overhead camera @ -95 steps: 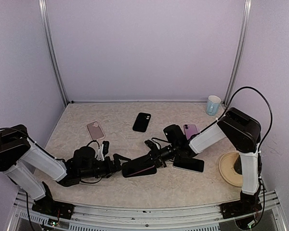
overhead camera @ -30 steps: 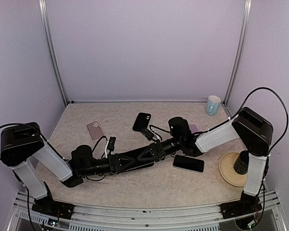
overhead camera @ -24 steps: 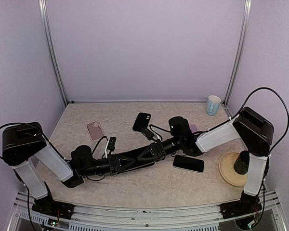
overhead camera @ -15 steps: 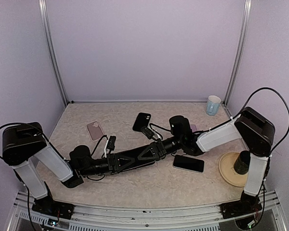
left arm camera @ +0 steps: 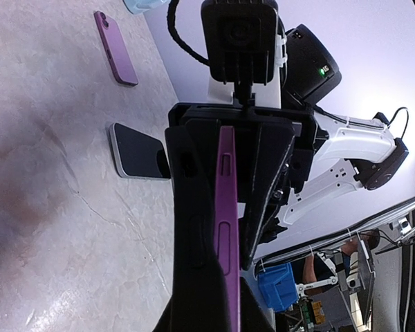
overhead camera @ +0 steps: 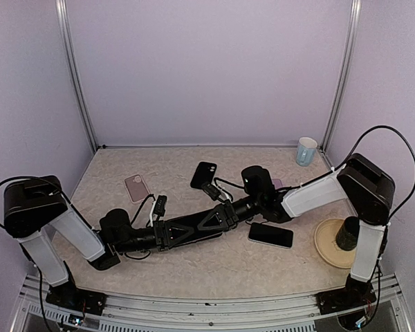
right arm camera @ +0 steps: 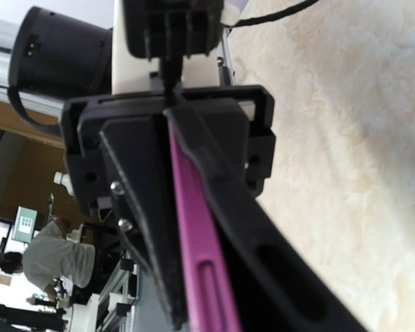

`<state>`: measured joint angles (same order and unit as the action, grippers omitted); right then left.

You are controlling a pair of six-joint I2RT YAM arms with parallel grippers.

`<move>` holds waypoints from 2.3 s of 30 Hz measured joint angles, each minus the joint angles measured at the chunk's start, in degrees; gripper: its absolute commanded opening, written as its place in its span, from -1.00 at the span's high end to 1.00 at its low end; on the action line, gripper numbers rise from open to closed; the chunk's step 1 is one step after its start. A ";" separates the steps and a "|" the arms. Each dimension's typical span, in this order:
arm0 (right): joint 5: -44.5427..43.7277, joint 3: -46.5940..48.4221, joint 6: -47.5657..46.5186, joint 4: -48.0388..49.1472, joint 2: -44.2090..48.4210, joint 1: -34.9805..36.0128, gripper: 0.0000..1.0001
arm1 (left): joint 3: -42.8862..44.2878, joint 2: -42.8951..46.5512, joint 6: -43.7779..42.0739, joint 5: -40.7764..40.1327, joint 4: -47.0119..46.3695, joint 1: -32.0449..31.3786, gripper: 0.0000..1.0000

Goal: Put the phone into the phone case
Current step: Install the phone on the phone case, then press the phone case onto the phone.

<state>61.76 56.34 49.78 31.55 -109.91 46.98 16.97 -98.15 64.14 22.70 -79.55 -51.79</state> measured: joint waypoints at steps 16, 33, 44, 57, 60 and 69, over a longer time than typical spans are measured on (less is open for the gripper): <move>-0.52 0.33 -3.91 -6.01 3.04 -0.15 0.29 | 0.00 -0.09 -0.15 0.22 -0.57 -0.28 0.91; -2.08 0.35 -9.88 -16.39 6.43 -1.68 0.22 | -0.35 -0.07 -0.59 0.61 -0.63 -0.42 1.00; -3.87 0.33 -12.31 -21.73 8.68 -3.98 0.21 | -0.55 -0.07 -0.74 0.48 -0.57 -0.39 1.00; -5.01 -0.61 -15.69 -26.21 13.77 -7.43 0.19 | -0.61 0.28 -1.64 1.55 -0.55 -0.42 1.00; -5.25 -0.76 -16.35 -27.02 14.80 -8.13 0.18 | -0.59 0.37 -1.88 2.47 -0.55 -0.42 1.00; -4.37 -2.86 -17.75 -27.36 17.27 -8.76 0.13 | -0.59 2.95 -4.46 4.98 -0.50 -0.42 1.00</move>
<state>57.39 53.47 32.03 4.19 -92.64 38.22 16.38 -95.20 59.68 27.68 -80.05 -52.21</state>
